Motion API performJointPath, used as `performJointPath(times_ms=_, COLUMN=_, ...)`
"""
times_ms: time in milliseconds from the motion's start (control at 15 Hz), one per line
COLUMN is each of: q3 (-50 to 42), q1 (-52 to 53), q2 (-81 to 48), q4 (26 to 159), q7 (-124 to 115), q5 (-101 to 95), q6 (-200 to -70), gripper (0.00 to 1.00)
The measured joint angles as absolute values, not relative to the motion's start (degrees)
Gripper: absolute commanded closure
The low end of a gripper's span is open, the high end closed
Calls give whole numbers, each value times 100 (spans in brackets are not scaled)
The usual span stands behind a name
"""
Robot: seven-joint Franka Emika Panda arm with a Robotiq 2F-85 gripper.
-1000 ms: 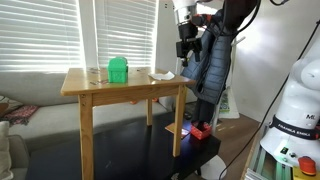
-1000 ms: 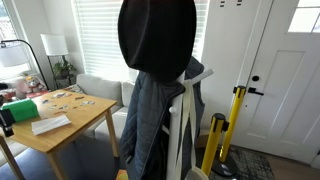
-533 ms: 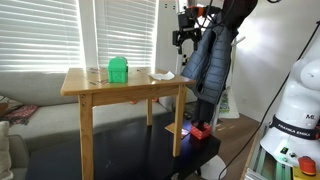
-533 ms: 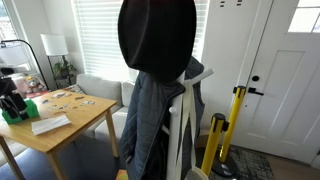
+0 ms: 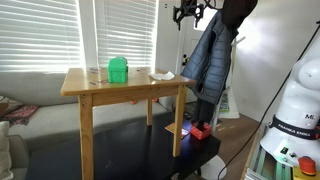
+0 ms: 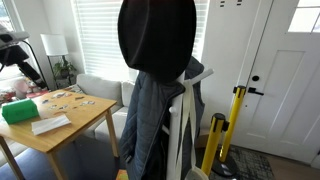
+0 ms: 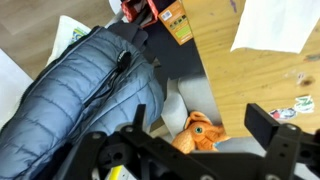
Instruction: Put the black hat on the brown table.
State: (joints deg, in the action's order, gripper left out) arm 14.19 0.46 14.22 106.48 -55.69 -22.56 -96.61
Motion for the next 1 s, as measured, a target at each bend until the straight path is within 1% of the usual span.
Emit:
performJointPath(times_ms=467, q3=1419, q1=23, q2=1084, q4=9847, q7=-6939, q5=-3910, q6=-9160, gripper=0)
performJointPath(times_ms=733, q3=1246, q1=6, q2=691, q4=9487, q7=-7622, q5=-4798, q6=-8843, gripper=0)
performJointPath(times_ms=1000, q3=1056, q1=19, q2=293, q4=9139, q7=-8266, q5=-5461, q6=-8254, gripper=0)
